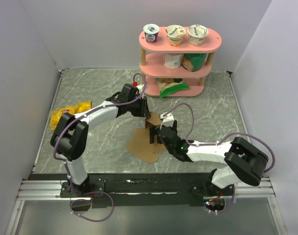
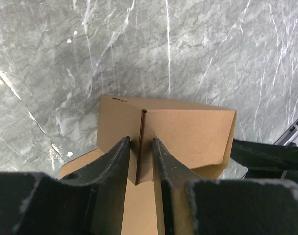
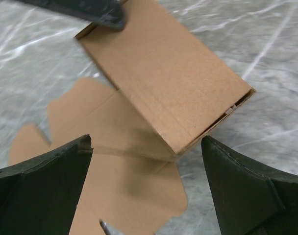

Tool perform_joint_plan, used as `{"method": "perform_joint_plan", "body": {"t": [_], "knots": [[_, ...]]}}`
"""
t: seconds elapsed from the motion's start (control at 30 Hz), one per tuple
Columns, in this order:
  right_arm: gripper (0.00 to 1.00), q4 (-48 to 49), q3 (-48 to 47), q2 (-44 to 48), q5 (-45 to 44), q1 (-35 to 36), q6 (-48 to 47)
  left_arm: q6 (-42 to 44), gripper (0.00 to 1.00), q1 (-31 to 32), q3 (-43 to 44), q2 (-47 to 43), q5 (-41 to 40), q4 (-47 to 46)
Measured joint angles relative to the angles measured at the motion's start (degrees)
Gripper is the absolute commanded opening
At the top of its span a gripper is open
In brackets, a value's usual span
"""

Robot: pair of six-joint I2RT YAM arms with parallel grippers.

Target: Fold the paper box

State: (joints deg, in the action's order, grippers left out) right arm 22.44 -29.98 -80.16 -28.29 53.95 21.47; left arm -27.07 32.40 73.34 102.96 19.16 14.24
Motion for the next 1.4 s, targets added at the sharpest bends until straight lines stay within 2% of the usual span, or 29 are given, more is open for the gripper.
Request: {"method": "perform_joint_plan", "body": {"t": [0.27, 0.5, 0.57, 0.67, 0.7, 0.73, 0.9, 1.0, 1.2, 1.4], "knots": [[0.94, -6.3, -6.0, -5.0, -9.8, 0.4, 4.4, 0.3, 0.30, 0.4, 0.2, 0.0, -0.5, 0.3], [0.76, -7.0, -6.1, -8.2, -13.4, 0.4, 4.8, 0.4, 0.30, 0.5, 0.3, 0.0, -0.6, 0.4], [0.76, -6.9, -6.1, -8.8, -14.1, 0.4, 4.5, 0.4, 0.30, 0.5, 0.3, 0.0, -0.6, 0.4], [0.86, -6.8, -6.1, -9.0, -15.2, 0.4, 4.3, 0.4, 0.30, 0.6, 0.3, 0.0, -0.6, 0.4], [0.96, -6.7, -6.1, -9.1, -15.3, 0.4, 4.2, 0.4, 0.30, 0.6, 0.3, 0.0, -0.6, 0.4], [1.00, -6.6, -6.1, -9.1, -15.3, 0.3, 4.2, 0.4, 0.30, 0.6, 0.3, 0.0, -0.6, 0.4], [1.00, -6.9, -6.1, -8.7, -13.8, 0.2, 4.1, 0.4, 0.30, 0.7, 0.3, 0.0, -0.7, 0.5], [1.00, -5.8, -3.9, -4.9, -10.4, 0.2, 3.7, 0.4, 0.30, 0.7, 0.5, 0.0, -1.1, 0.7], [1.00, -5.1, 3.6, 10.6, -1.0, 0.2, 1.6, 0.5, 0.30, 0.9, 0.8, 0.1, -1.5, 1.2], [1.00, -10.3, 7.3, 25.5, 5.7, -0.9, 0.5, 0.9, 0.30, 1.0, 0.9, 0.1, -1.7, 1.5]]}}
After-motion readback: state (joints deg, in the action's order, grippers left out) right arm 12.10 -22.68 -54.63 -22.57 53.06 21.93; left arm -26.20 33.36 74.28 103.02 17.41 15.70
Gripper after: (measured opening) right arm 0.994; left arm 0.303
